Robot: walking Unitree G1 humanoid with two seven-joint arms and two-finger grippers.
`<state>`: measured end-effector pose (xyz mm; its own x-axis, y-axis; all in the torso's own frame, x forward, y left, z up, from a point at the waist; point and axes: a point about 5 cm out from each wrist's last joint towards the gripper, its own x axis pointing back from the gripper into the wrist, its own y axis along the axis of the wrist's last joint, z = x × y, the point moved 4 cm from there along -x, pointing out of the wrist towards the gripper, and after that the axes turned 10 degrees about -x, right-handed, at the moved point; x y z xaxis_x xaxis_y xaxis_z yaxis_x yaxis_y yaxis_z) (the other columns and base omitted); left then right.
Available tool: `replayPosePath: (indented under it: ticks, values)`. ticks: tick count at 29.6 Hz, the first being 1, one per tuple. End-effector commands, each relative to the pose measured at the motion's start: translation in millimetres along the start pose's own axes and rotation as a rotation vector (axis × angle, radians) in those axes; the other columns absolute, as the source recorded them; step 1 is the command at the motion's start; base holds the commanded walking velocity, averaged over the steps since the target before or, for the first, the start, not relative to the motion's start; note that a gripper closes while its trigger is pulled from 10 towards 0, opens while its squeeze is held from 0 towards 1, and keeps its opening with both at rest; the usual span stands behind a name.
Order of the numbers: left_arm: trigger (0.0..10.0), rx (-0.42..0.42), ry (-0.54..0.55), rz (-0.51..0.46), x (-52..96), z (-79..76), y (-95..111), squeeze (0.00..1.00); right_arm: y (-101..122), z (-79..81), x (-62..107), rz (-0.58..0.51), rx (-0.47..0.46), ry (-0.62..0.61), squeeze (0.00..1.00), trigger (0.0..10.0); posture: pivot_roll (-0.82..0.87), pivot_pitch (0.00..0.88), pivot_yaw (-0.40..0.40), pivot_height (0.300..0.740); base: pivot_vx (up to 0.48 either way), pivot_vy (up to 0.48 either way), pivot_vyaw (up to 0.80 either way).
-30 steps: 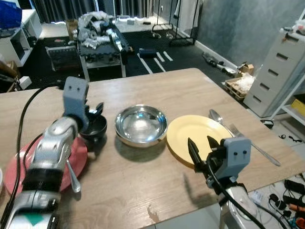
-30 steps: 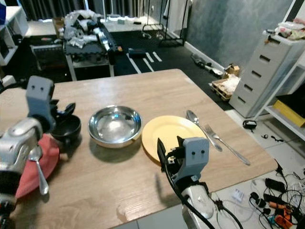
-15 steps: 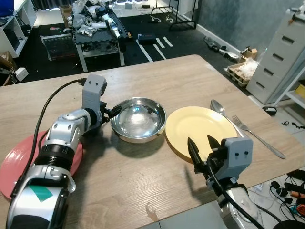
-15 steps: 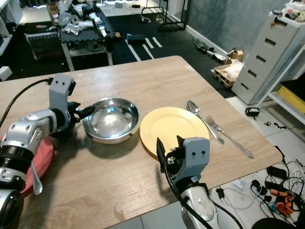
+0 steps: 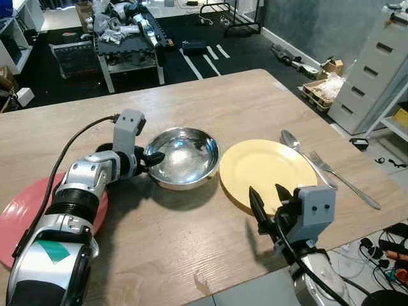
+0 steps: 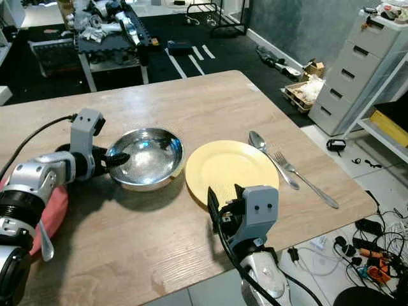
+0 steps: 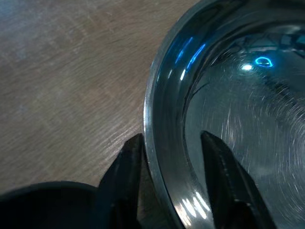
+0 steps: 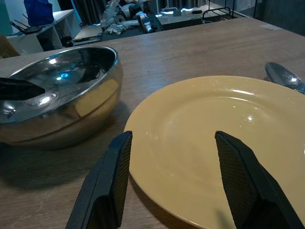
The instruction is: Setting the table
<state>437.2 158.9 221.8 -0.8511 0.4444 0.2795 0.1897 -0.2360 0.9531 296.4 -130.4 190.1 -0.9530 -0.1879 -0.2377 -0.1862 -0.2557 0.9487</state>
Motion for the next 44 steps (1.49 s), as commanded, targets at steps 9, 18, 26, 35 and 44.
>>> replayPosePath:
  ticks: [9,18,26,35,44]
  values:
    - [0.0,0.057,-0.017,0.023,-0.5,0.1,-6,0.00,0,0.0,0.6,0.004,-0.001,0.000,0.00,10.0,0.01,0.183,0.124,0.740,0.000,0.000,0.00]
    - [0.0,0.050,-0.004,-0.014,-0.7,1.9,4,0.00,0,-0.5,-0.5,0.000,0.002,-0.002,0.00,10.0,0.01,0.177,0.124,0.740,0.000,0.000,0.00]
    - [9.4,-0.003,0.110,-0.203,7.1,12.5,39,0.00,3,1.9,-4.9,-0.017,-0.006,0.005,0.00,10.0,0.02,0.168,0.121,0.740,0.000,0.000,0.00]
    - [10.0,-0.334,0.212,-0.460,23.8,-17.4,76,0.00,20,26.5,-23.8,-0.084,-0.119,0.057,0.00,10.0,0.03,0.155,0.111,0.740,0.000,0.000,0.00]
    - [10.0,-0.435,0.304,-0.570,30.8,-33.6,82,0.00,23,32.0,-28.5,-0.075,-0.290,0.073,1.00,10.0,0.02,0.150,0.111,0.740,0.000,0.000,0.00]
